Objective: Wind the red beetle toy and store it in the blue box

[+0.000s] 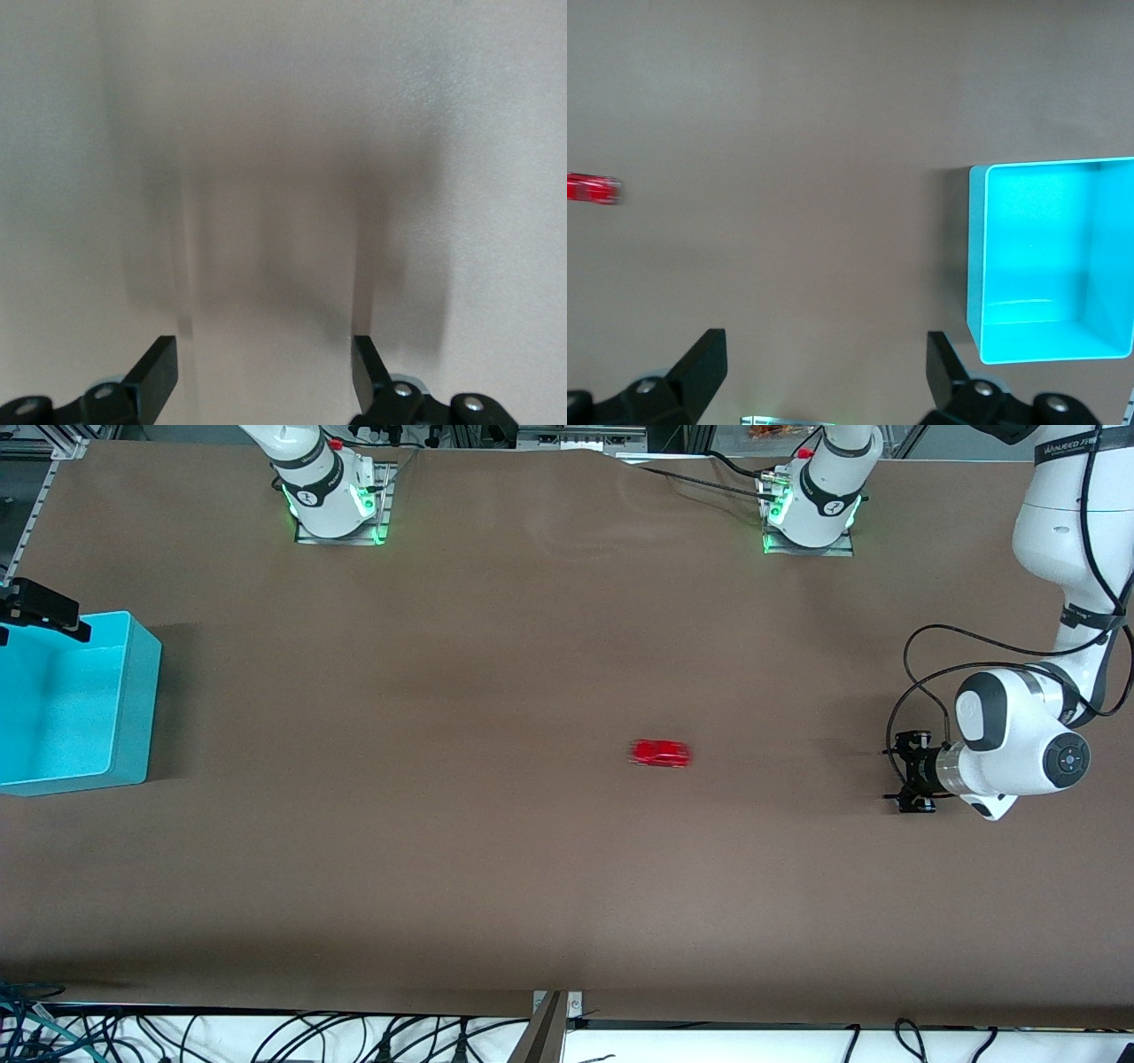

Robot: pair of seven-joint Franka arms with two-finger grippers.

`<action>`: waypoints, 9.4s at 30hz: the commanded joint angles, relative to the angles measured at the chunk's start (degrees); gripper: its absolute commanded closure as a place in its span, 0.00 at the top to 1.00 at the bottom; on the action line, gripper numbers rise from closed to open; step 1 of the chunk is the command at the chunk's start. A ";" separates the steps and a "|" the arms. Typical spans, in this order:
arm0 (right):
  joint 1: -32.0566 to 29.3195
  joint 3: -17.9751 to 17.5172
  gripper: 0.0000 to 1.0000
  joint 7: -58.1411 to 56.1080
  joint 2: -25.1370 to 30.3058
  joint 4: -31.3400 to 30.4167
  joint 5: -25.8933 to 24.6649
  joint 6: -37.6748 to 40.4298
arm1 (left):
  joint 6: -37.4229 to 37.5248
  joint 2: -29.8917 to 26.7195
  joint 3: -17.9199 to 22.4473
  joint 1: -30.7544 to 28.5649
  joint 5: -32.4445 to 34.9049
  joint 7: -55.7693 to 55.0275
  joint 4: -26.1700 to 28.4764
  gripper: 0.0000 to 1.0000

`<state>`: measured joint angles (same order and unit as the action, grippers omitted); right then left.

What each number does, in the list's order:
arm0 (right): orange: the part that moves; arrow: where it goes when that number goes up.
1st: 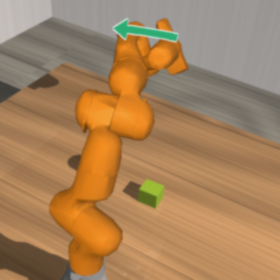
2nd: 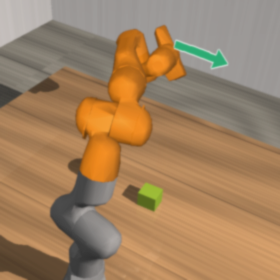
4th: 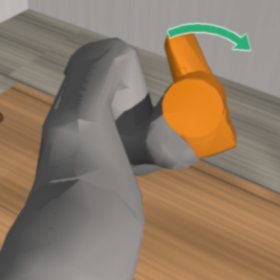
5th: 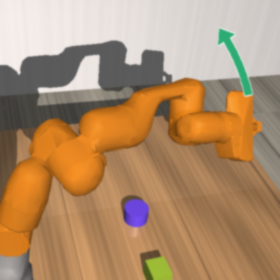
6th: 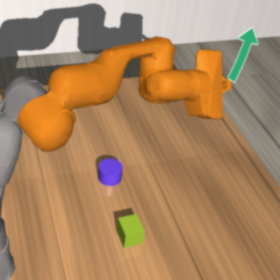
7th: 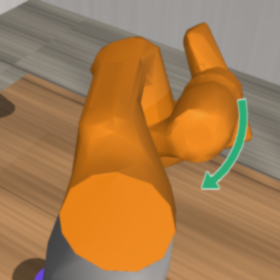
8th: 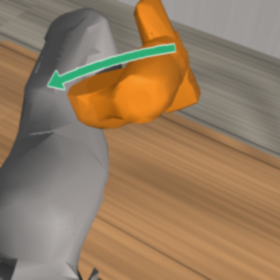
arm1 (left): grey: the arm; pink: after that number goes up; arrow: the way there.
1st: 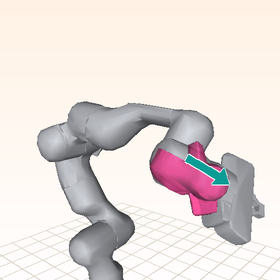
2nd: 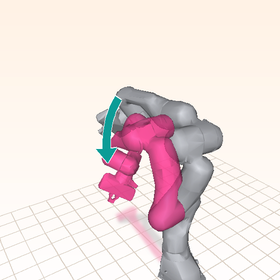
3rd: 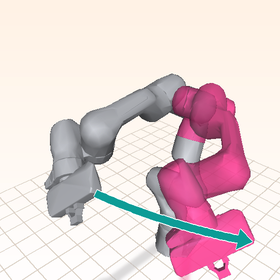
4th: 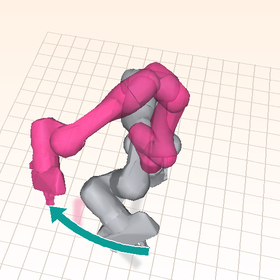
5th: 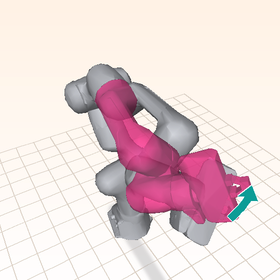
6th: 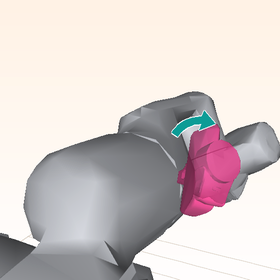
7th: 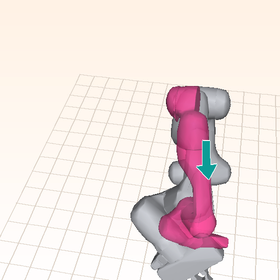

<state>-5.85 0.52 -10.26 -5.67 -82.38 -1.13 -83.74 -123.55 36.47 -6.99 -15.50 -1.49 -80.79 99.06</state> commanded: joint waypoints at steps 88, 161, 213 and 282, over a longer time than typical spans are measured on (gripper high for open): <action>-0.22 -0.08 1.00 6.82 -1.45 0.73 0.70 0.07 | 22.56 -12.21 -1.80 1.35 1.75 76.82 -25.67 1.00; -3.03 6.60 1.00 16.24 4.18 -37.50 -1.85 -35.70 | 22.56 -11.86 -1.36 2.75 3.69 88.87 -25.32 1.00; -2.68 15.13 1.00 40.22 -6.19 -52.71 -1.59 -63.03 | 22.56 -11.60 -1.36 2.58 3.69 88.87 -25.06 1.00; -2.85 11.35 0.69 60.44 -20.52 -48.31 -1.41 -79.56 | 22.56 -11.51 -1.36 2.58 3.69 88.87 -25.14 1.00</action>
<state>-8.35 12.04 49.23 -25.52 -131.72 -2.19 -163.06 -101.36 25.29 -8.48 -13.06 1.04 7.06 73.79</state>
